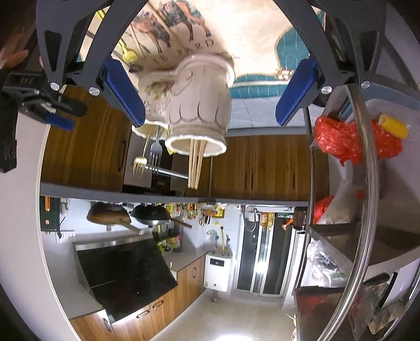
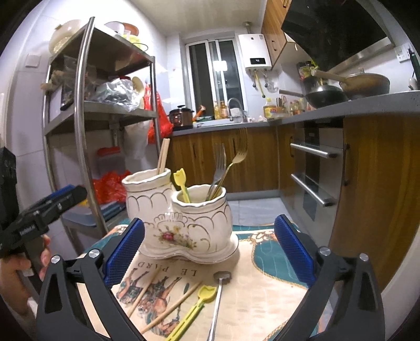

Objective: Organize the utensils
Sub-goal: 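Open both tools and withdraw them from the holder over the placemat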

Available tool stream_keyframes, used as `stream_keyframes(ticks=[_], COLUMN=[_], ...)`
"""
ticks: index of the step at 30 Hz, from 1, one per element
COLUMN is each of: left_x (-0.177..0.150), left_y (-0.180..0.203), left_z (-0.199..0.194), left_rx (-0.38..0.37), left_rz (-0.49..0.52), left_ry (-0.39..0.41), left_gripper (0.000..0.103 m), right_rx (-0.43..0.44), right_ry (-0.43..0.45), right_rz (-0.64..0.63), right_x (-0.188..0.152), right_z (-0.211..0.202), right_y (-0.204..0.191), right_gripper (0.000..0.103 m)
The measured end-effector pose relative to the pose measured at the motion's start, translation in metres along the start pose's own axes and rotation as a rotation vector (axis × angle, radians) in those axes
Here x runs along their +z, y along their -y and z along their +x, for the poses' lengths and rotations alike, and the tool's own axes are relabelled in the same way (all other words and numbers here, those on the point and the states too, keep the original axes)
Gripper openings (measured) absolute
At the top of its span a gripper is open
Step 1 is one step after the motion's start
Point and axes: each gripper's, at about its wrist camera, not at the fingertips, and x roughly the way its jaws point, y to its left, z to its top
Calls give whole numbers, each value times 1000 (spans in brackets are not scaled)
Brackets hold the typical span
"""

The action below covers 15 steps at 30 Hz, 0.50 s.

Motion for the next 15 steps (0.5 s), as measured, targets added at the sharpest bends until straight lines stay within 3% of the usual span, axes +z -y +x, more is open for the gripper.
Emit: stream_keyframes(ticks=[15], left_x=[-25], left_y=[14], left_z=[5], left_rx=[23], left_rz=[55], left_ry=[-95], left_gripper=[98], right_rx=[-24], right_ry=[-34], right_rz=[-40], right_x=[-12], right_z=[-12], right_y=[9], right_gripper=[98])
